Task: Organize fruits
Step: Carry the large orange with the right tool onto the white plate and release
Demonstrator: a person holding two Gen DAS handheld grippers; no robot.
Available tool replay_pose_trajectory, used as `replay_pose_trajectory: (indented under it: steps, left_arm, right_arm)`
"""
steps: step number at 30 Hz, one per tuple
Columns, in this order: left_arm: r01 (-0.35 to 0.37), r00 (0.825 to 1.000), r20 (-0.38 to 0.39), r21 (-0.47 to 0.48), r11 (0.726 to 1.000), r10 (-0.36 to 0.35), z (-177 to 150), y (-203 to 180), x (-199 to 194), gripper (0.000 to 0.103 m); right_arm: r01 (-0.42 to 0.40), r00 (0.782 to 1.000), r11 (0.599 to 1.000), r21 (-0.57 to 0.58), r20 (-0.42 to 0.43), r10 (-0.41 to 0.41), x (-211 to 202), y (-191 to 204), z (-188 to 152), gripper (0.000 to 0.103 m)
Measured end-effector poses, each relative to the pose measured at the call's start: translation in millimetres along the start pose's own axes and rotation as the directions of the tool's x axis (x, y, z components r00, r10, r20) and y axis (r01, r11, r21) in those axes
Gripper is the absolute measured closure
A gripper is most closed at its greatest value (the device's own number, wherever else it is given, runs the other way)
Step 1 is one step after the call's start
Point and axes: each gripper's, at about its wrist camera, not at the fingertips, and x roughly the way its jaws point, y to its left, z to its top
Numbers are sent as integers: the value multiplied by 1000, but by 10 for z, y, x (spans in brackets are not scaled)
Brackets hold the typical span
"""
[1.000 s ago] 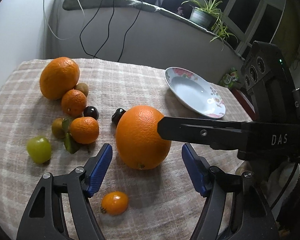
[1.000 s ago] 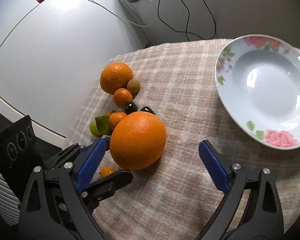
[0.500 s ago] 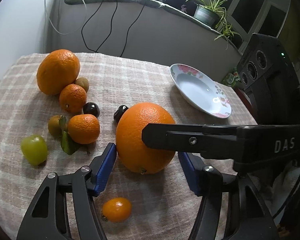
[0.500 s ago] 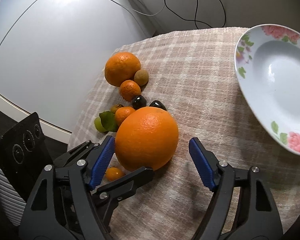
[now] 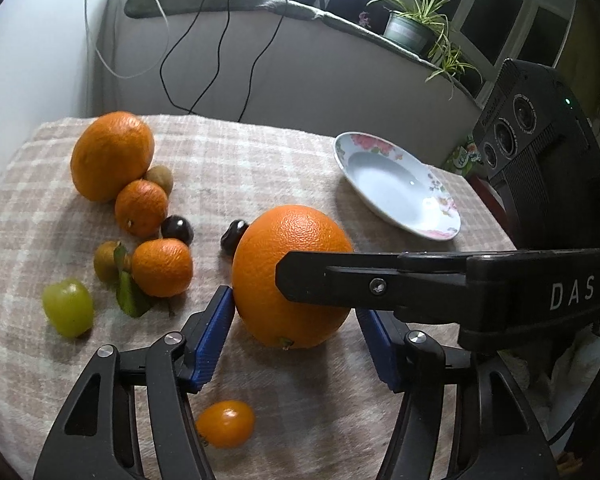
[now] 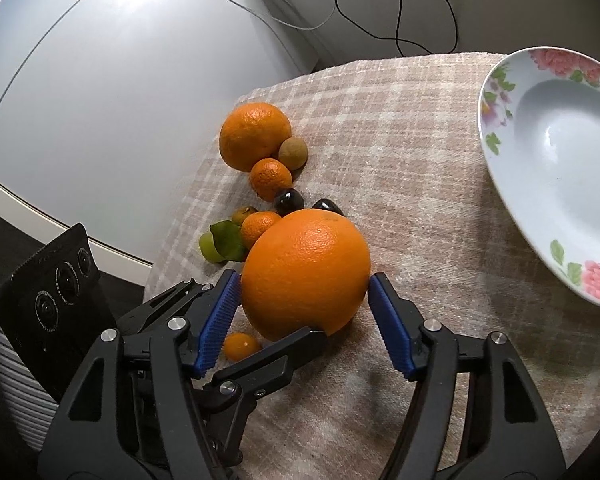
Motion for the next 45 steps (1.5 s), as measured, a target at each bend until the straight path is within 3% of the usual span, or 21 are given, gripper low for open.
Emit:
replay_pose_trajectory:
  steps: [8,19,31,45]
  left_arm:
    - [12,999,36,48,999,-14,281,-277,39,41]
    - [83,995,43,74,994,-86,653,-701,454,41]
    - [115,993,-27,49,992,-114,909,-870,1044,41]
    - [105,992,-71,55,993,-101,928,-999,1260,41]
  right_arm:
    - [7,997,1000,-10,71,-7,-391,-114,172,34]
    - [69,988,997,22,137,-72,-957,-636,459,34]
    - [102,983,992,77,143,-112,-988,-1172,603,34]
    - [88,986,987,135,131,-106,-1001,-1520,573,34]
